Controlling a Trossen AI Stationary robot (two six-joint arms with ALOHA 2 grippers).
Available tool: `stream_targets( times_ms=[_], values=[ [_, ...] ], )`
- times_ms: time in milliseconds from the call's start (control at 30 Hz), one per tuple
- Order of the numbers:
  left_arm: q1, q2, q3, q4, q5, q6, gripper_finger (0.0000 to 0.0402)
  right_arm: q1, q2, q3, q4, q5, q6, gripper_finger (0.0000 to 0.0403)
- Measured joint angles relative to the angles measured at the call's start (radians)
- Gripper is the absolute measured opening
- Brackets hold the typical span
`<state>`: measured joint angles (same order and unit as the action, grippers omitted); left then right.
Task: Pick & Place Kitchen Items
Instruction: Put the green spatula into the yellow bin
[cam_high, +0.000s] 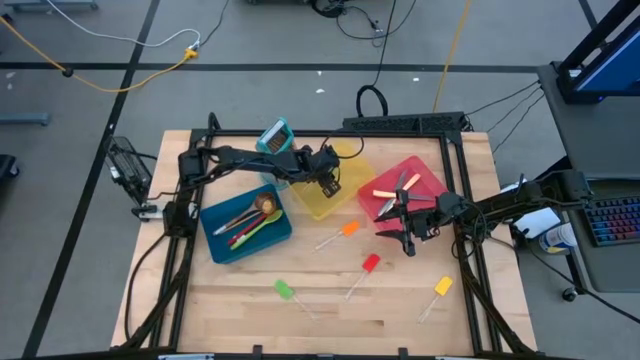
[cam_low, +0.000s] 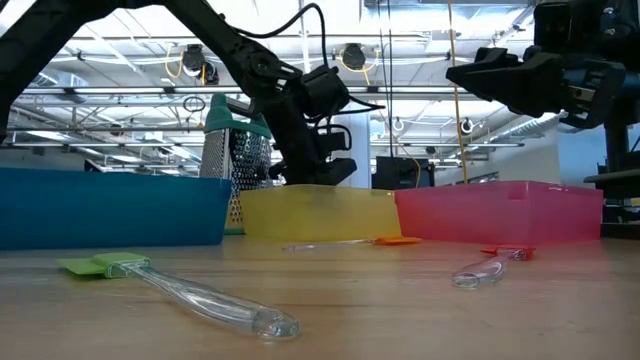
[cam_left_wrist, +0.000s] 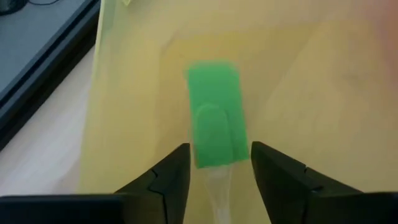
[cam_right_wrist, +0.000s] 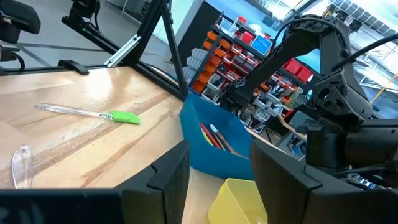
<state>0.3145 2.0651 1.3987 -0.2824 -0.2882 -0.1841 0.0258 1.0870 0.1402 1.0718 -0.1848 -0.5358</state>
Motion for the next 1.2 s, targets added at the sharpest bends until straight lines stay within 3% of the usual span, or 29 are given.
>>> stream_targets(
  times_ms=[267,600,967,1200],
  values=[
    [-0.003,-0.005,0.0,-0.005,0.009,-0.075,0.0181,0.0,0.0,0.0,0.0,0.0,0.0,0.016],
    [-0.051,-0.113,0.0,0.005,0.158,-0.1,0.0181,0.0,0.0,-0.001,0.003,0.001,-0.002,0.016],
    [-0.266,-0.205,0.001,-0.018,0.244,-0.002,0.0182,0.0,0.0,-0.001,0.016,0.001,-0.011,0.016],
    [-0.424,-0.205,0.001,-0.218,0.249,0.101,0.0182,0.0,0.0,-0.001,0.04,0.0,-0.036,0.016]
  ],
)
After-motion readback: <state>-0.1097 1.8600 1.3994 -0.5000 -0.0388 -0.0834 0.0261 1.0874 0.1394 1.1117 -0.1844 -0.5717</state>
